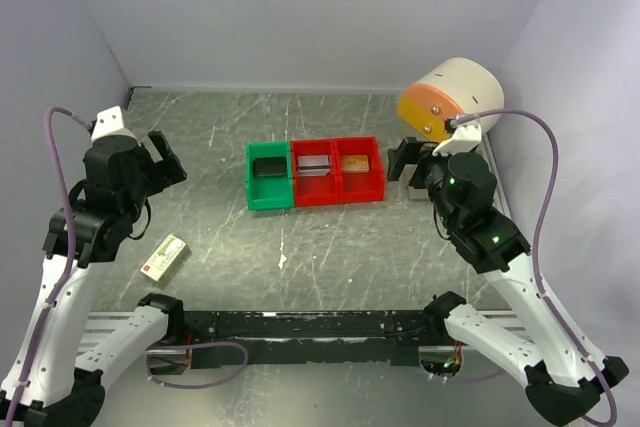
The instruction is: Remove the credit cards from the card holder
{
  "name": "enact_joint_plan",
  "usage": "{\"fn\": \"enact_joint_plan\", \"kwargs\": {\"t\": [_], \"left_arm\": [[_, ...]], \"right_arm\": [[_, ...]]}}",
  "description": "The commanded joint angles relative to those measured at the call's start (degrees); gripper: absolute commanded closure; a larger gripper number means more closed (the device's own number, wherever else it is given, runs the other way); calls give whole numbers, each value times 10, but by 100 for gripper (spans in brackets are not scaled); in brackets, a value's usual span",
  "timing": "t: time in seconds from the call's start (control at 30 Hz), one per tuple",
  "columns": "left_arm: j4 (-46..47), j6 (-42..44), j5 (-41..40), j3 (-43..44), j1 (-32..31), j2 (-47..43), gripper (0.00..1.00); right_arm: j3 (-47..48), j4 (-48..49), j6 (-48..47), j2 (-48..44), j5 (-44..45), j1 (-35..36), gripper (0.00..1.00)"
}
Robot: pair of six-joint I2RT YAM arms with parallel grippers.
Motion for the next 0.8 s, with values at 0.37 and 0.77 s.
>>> {"fn": "enact_joint_plan", "kwargs": {"t": [0.37, 0.77], "left_arm": [[56, 1, 163, -53, -33, 72, 4], [84, -12, 251, -135, -77, 104, 4]], "right_arm": [[-47, -28, 90, 113, -168, -158, 0], [-46, -67, 120, 271, -100, -226, 0]]}}
